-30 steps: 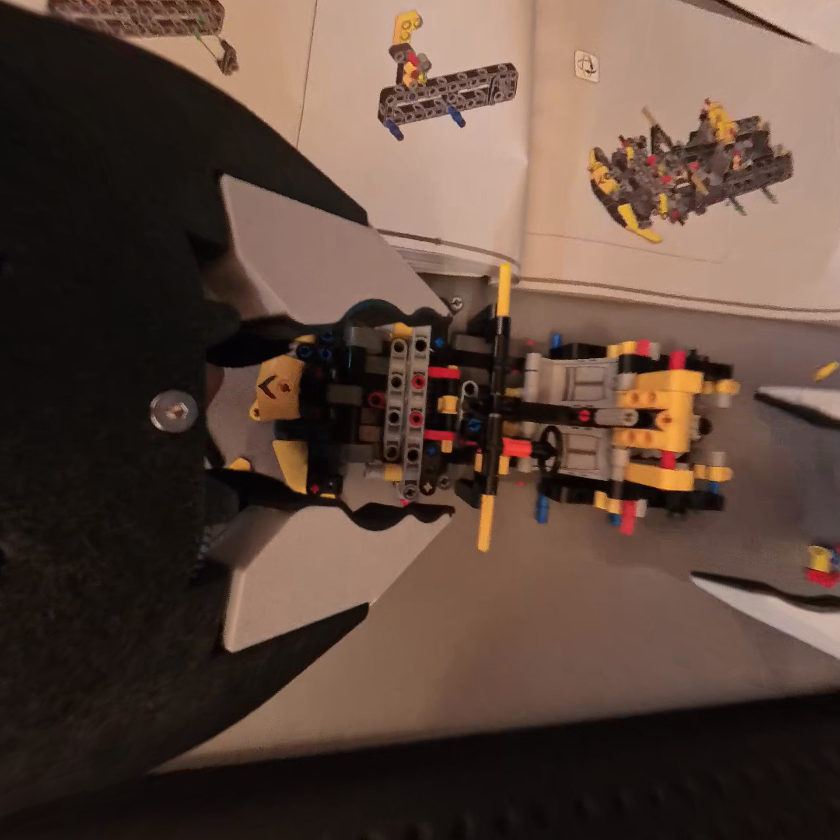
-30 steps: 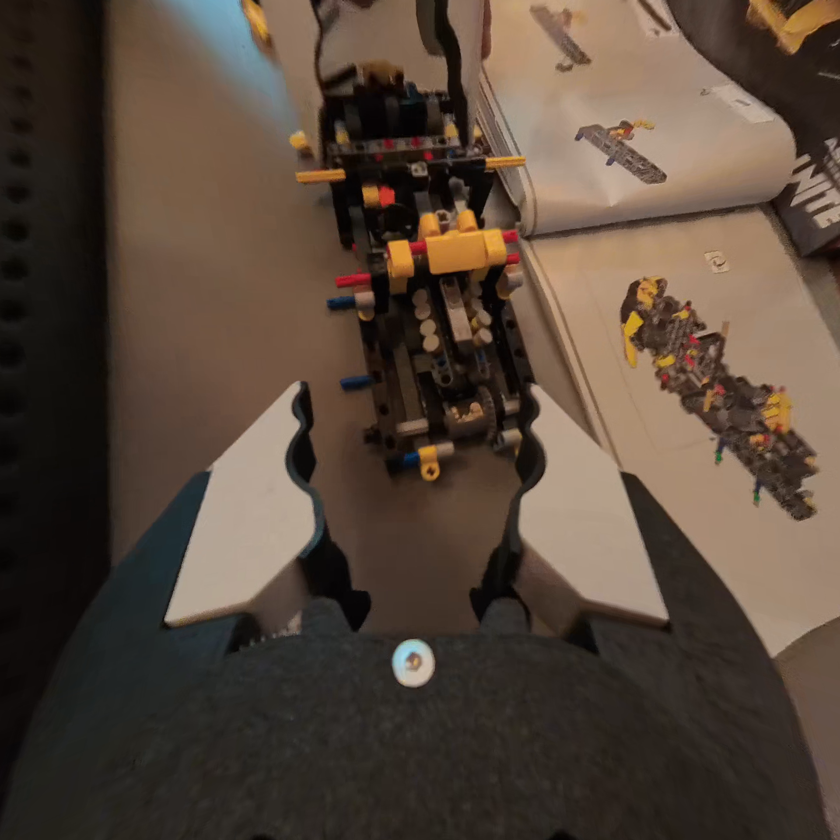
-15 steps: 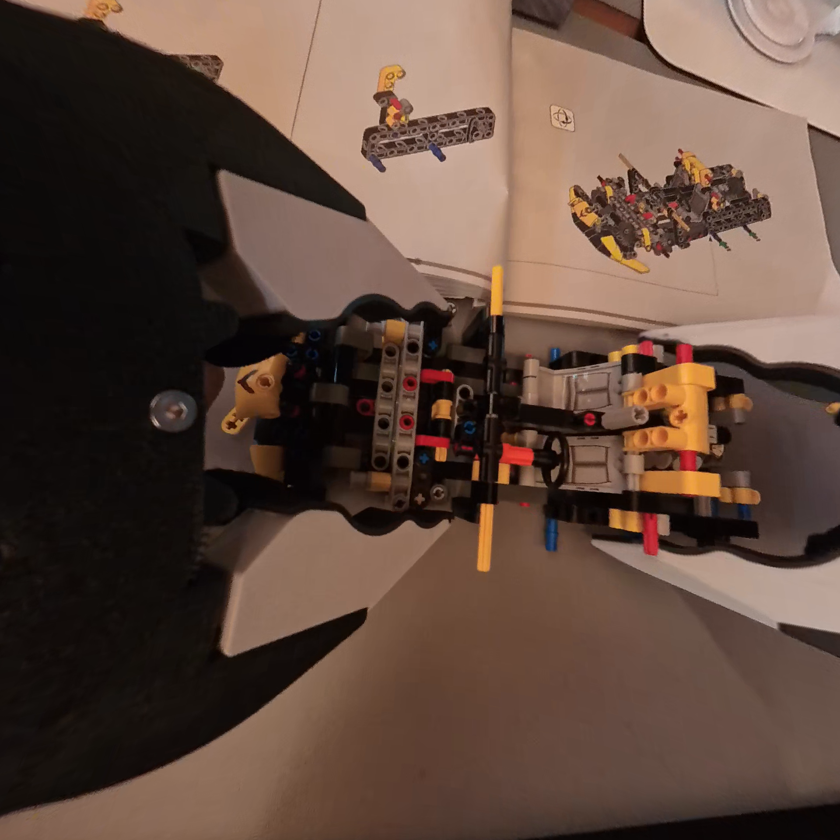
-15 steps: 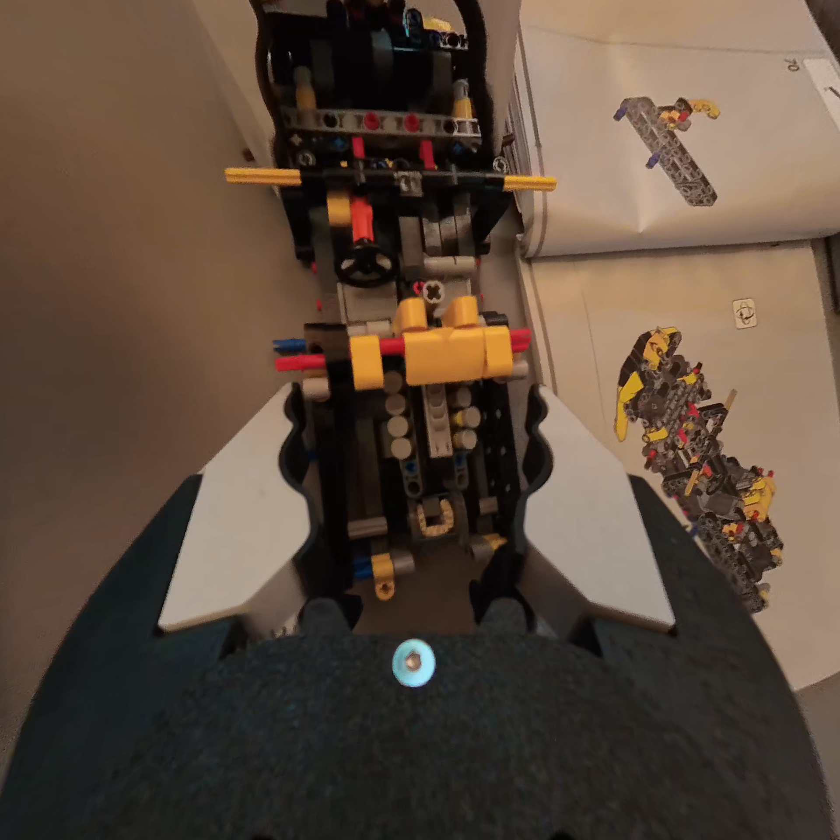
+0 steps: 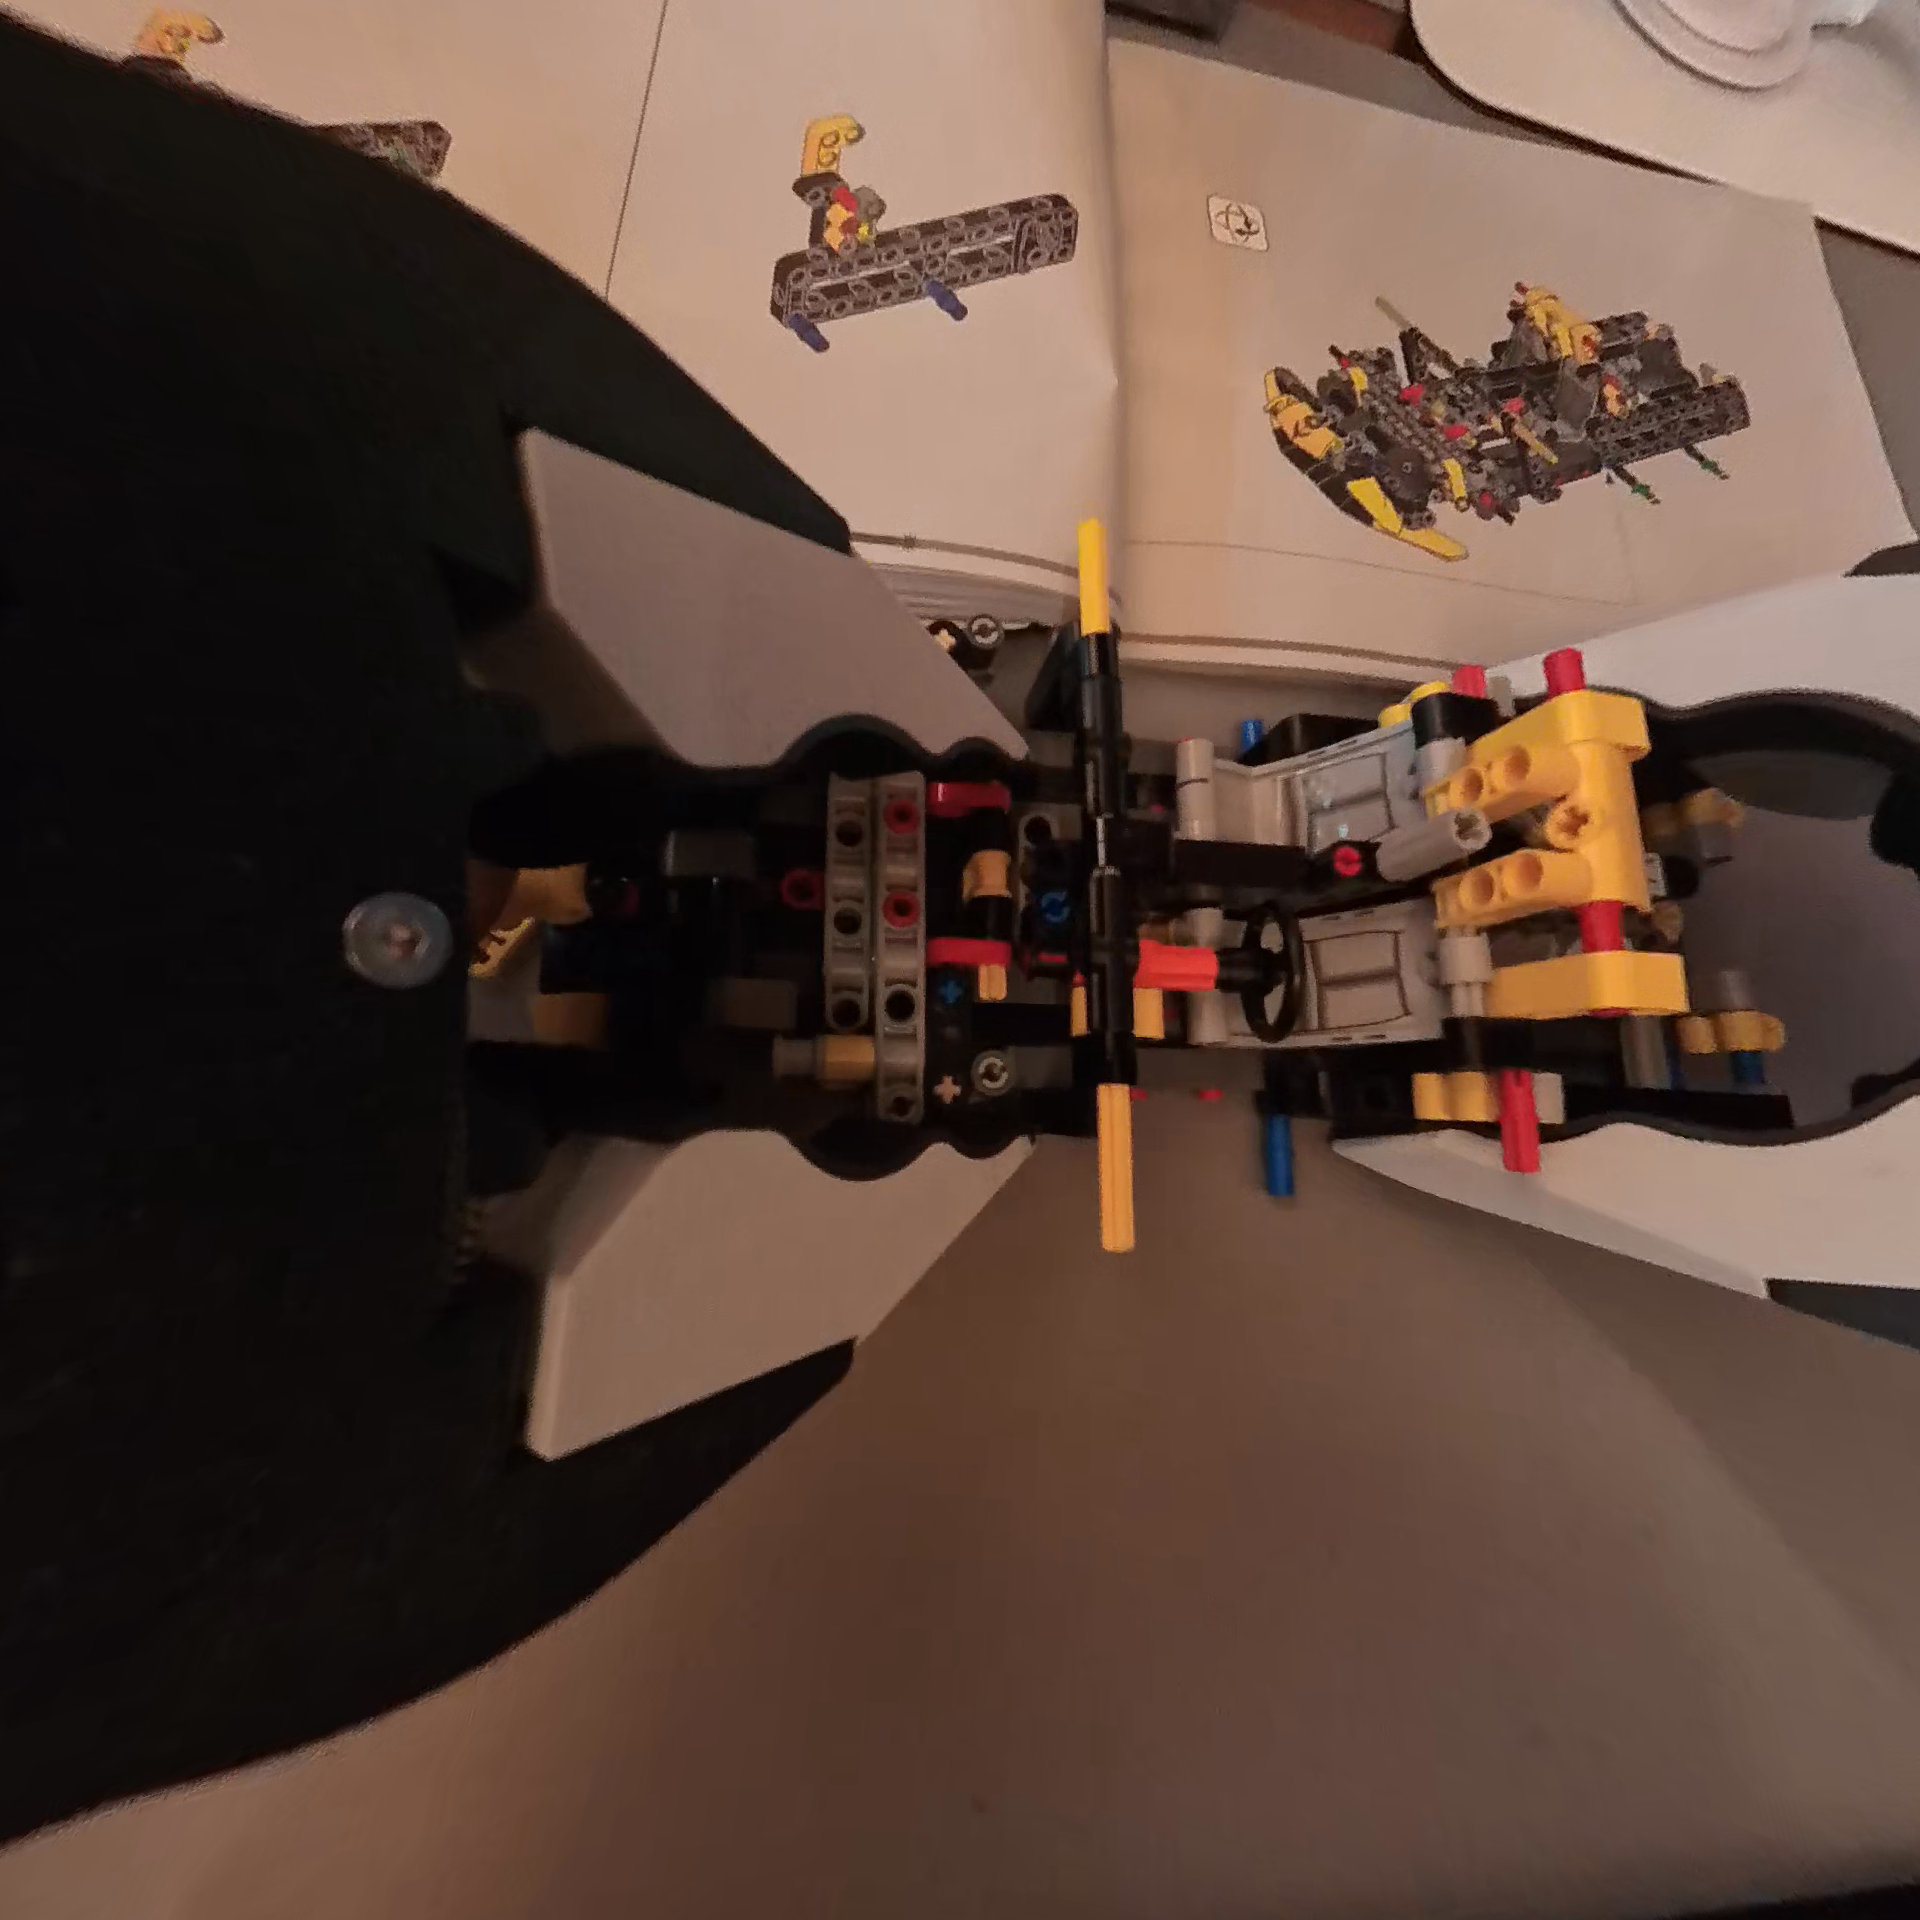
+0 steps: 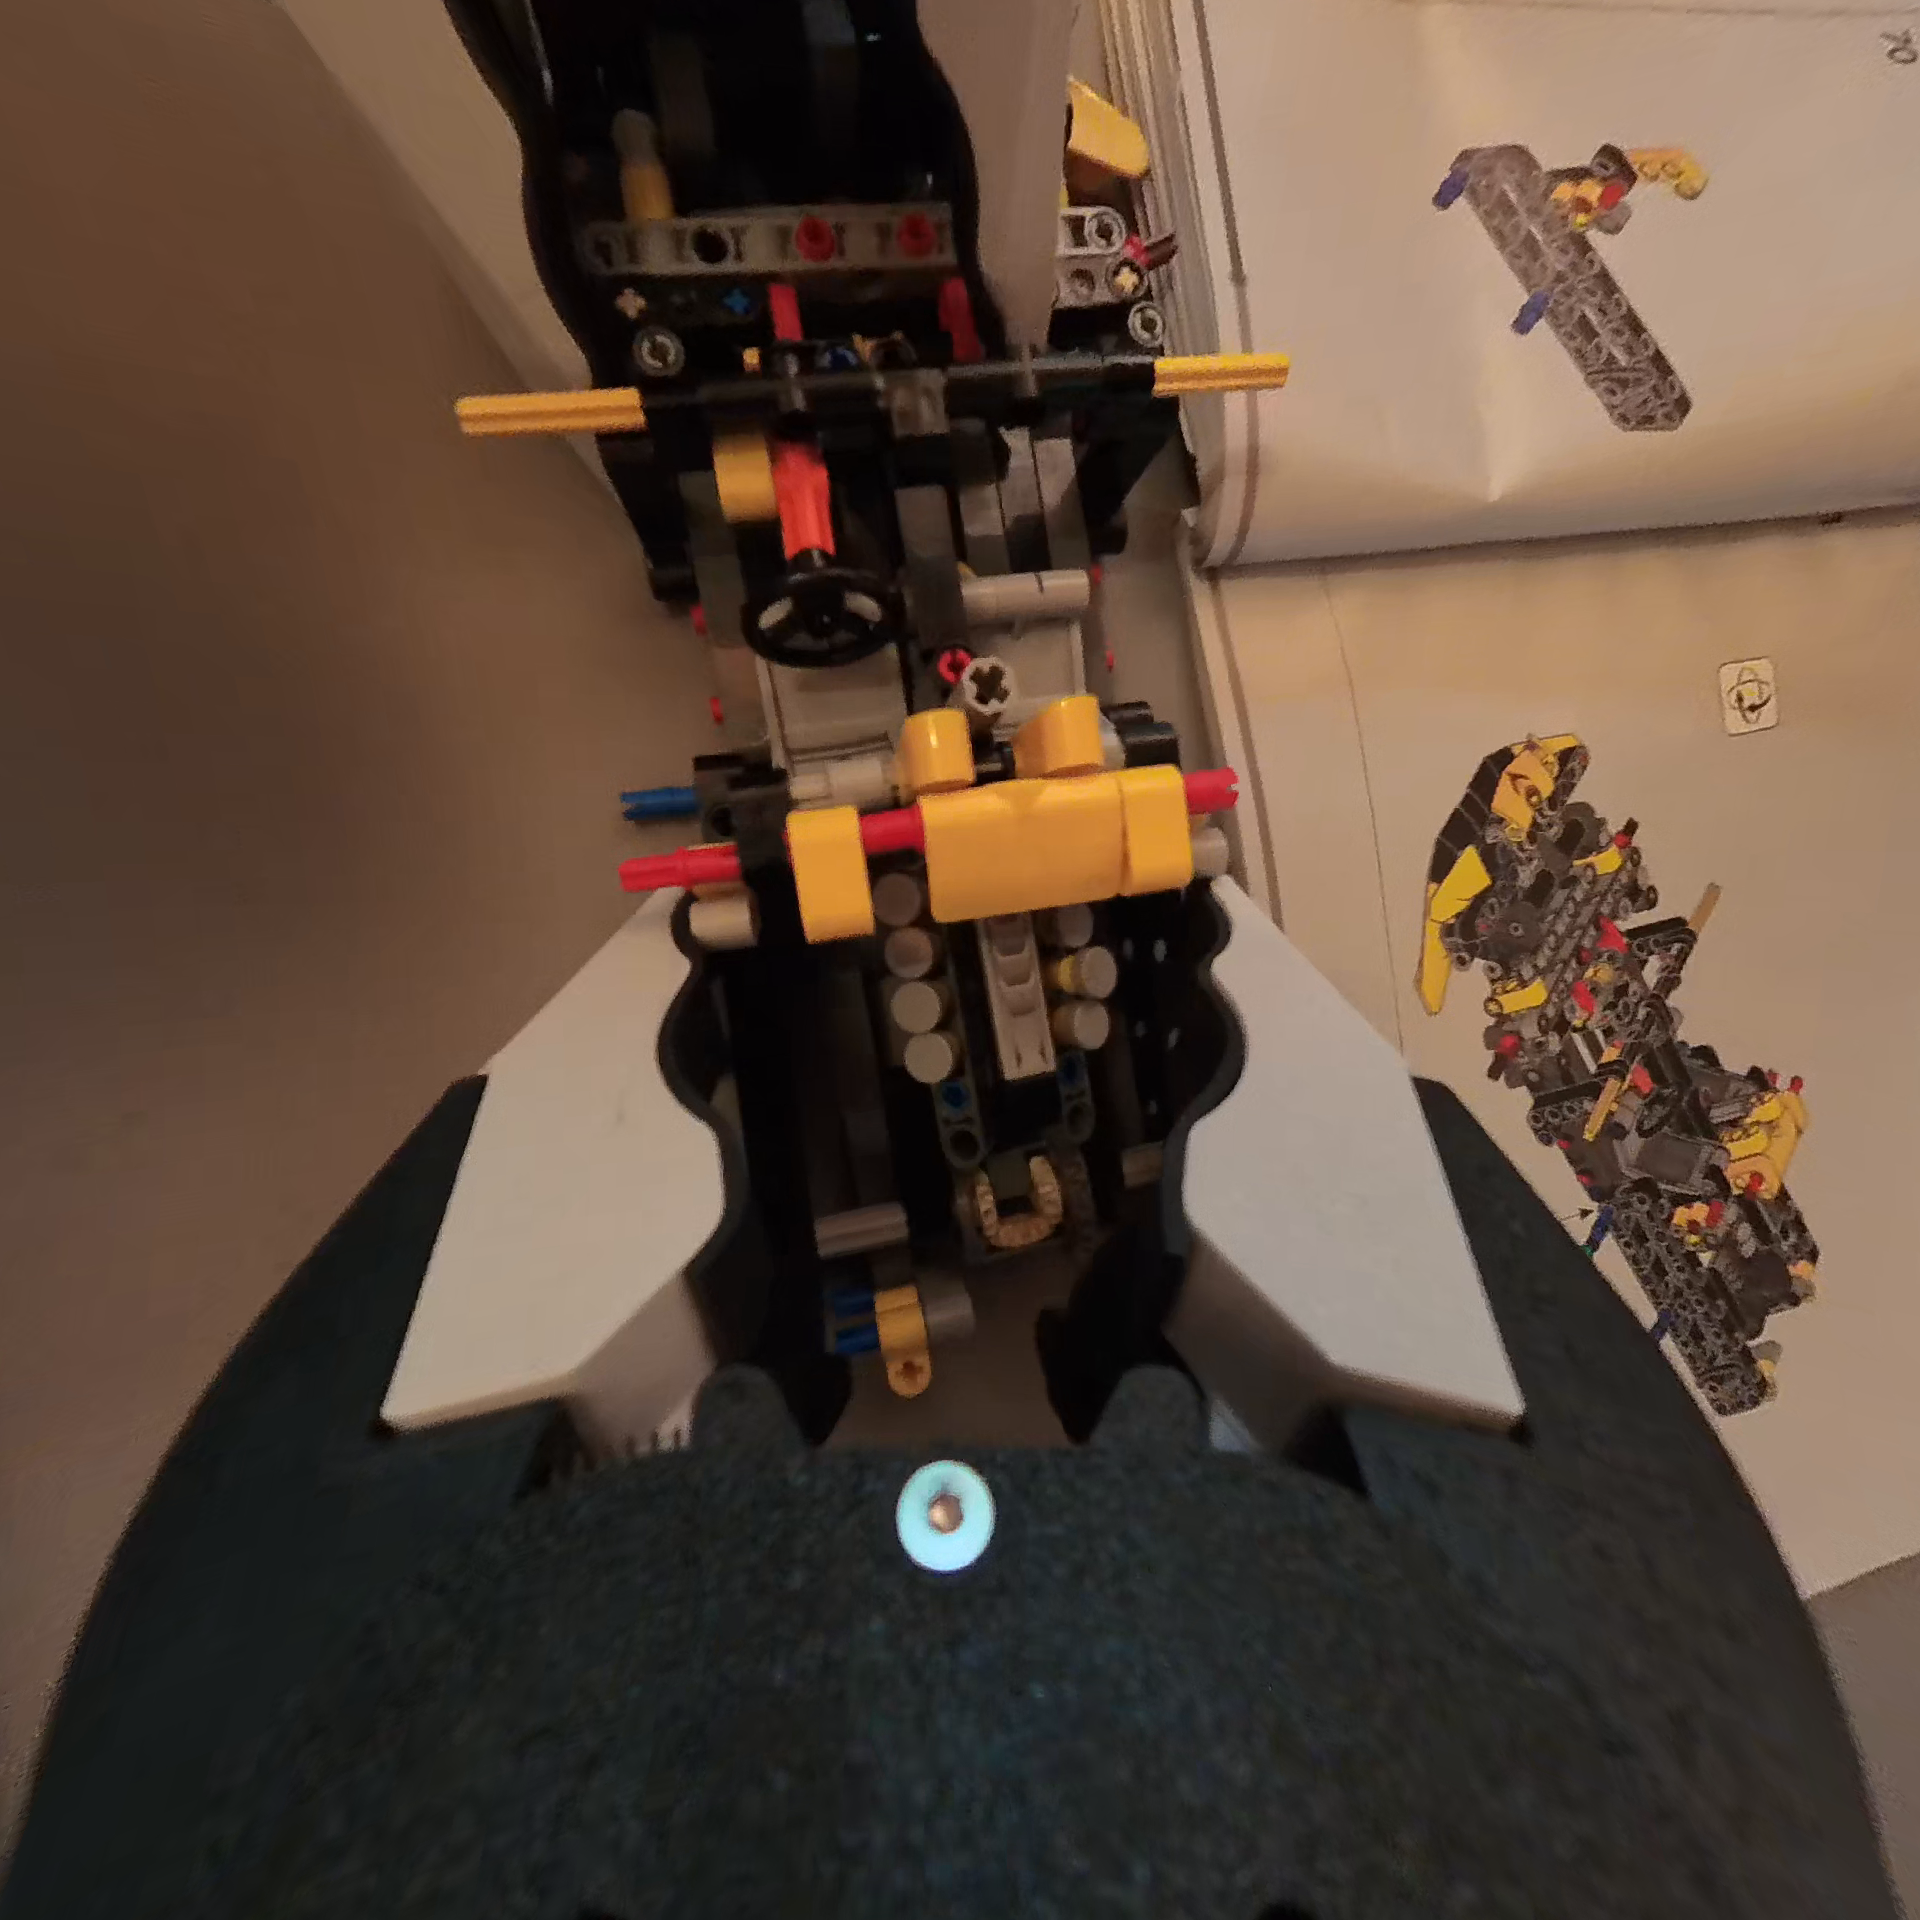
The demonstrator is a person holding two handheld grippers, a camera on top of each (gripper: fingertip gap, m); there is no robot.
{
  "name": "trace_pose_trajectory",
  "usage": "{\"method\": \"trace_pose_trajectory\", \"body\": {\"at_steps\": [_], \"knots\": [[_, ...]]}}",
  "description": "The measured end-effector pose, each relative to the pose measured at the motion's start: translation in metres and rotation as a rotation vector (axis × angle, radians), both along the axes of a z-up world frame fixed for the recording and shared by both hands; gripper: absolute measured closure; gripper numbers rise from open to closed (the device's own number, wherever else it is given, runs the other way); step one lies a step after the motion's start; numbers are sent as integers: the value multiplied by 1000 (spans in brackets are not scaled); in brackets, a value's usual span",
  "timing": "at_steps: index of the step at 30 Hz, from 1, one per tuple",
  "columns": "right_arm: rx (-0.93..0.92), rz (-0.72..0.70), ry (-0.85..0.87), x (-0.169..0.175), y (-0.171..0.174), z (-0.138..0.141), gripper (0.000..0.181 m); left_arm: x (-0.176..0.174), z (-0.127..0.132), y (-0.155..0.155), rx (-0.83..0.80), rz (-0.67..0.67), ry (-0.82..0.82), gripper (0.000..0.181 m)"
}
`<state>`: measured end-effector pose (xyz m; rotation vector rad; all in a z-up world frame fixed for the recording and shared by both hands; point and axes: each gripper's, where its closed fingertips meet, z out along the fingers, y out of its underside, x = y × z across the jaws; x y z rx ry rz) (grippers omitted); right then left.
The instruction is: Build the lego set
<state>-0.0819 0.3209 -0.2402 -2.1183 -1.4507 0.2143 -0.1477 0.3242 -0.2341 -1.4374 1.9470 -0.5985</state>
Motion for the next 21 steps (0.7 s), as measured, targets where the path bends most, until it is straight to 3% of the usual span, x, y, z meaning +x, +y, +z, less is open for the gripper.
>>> {"method": "trace_pose_trajectory", "body": {"at_steps": [11, 21], "knots": [[17, 6, 31, -1, 0, 1, 92, -2, 0, 1, -4, -21, 2, 116], [20, 9, 39, -2, 0, 1, 92, -21, 35, 14, -112, 0, -75, 116]]}}
